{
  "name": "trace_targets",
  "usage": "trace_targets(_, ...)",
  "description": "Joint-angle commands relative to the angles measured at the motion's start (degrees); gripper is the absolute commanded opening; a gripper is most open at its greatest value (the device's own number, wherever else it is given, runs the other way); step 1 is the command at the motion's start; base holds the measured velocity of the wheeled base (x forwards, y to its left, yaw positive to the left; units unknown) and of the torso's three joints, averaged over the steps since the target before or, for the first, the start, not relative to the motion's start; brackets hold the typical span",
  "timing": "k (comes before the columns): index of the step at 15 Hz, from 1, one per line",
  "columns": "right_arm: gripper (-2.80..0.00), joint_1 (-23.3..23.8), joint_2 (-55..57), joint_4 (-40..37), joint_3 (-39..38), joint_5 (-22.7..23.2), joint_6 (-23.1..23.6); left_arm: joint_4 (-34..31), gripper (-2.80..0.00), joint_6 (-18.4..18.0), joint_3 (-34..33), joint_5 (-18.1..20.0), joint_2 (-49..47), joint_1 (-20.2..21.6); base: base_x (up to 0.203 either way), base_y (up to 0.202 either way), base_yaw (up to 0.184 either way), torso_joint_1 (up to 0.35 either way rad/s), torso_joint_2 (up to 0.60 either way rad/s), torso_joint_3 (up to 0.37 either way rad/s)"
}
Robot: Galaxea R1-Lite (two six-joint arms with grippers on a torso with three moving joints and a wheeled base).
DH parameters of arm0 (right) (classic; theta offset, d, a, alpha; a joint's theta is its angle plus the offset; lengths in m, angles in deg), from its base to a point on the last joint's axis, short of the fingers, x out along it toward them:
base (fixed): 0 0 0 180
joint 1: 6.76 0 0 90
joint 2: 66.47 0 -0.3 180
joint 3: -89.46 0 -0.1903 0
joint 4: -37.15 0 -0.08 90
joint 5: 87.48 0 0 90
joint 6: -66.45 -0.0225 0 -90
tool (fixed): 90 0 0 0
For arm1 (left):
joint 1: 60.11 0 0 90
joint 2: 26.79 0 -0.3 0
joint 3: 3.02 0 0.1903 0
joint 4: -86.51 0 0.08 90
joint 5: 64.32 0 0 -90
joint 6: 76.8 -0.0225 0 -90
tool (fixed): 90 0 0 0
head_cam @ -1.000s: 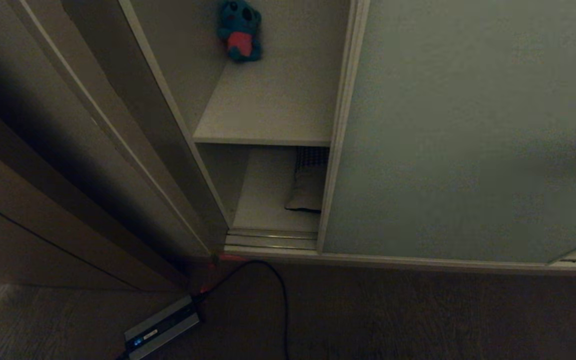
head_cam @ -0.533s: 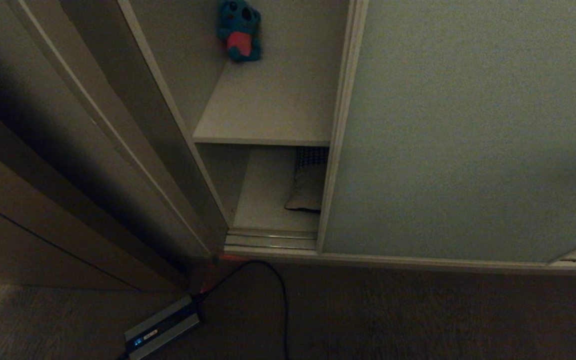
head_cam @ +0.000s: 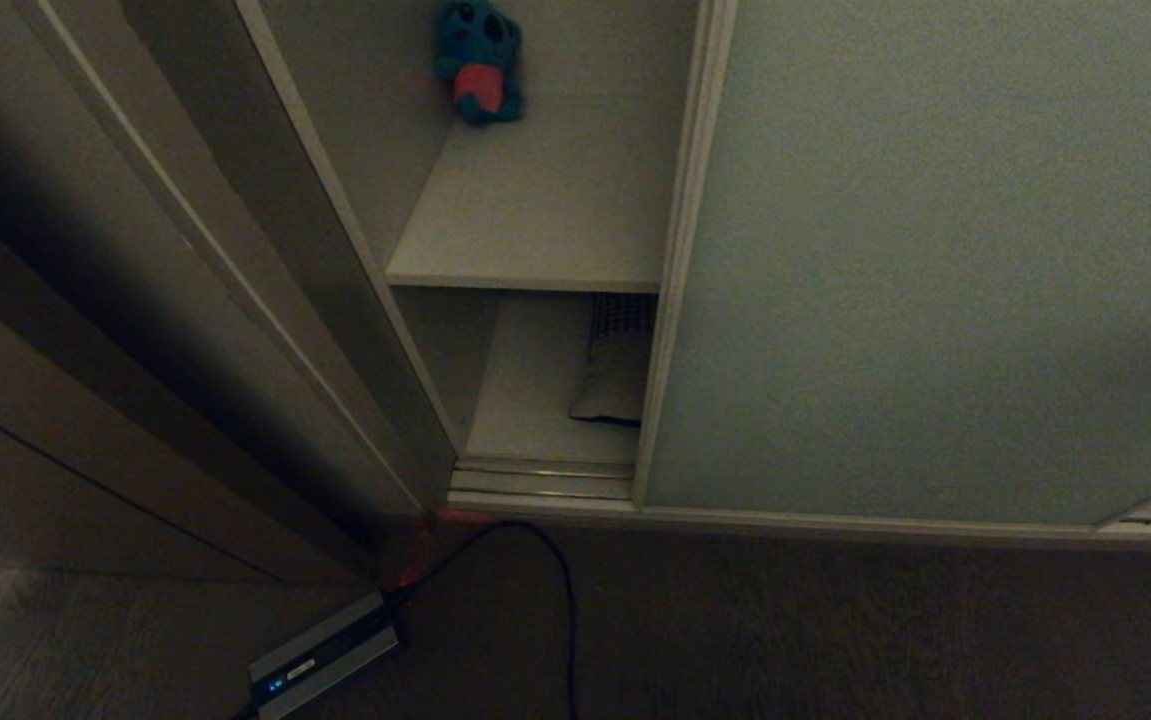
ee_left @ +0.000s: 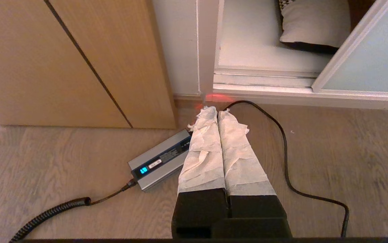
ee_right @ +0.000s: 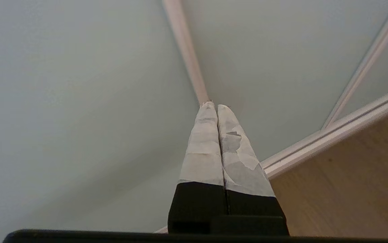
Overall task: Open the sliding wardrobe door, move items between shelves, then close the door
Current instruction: Close the door
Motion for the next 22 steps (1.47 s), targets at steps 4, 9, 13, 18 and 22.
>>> trace_targets(4, -2.8, -2.2, 3.3, 0.3, -0.8, 0.2, 0.0, 0.0, -2.8, 0.0, 0.0, 0.0, 0.1, 0.0, 0.0, 0.0, 0.0, 0.0, 0.0, 0.0)
trace_targets(9, -2.8, -4.8, 5.8, 0.7, -1.3, -0.2, 0.0, 0.0, -2.8, 0.0, 0.0, 0.0, 0.1, 0.0, 0.0, 0.0, 0.0, 0.0, 0.0, 0.0)
trace_targets(13, -2.8, -6.5, 8.1, 0.9, -1.0, -0.3, 0.1, 0.0, -2.8, 0.0, 0.0, 0.0, 0.1, 0.0, 0.0, 0.0, 0.0, 0.0, 0.0, 0.0)
trace_targets(18, -2.8, -7.5, 10.1, 1.0, -0.1, -0.3, 0.1, 0.0, -2.8, 0.0, 0.0, 0.0, 0.1, 0.0, 0.0, 0.0, 0.0, 0.0, 0.0, 0.0)
trace_targets(22, -2.8, -9.1, 12.8, 6.5, -0.6, -1.4, 0.0, 0.0, -2.8, 0.0, 0.0, 0.0, 0.1, 0.0, 0.0, 0.0, 0.0, 0.0, 0.0, 0.0)
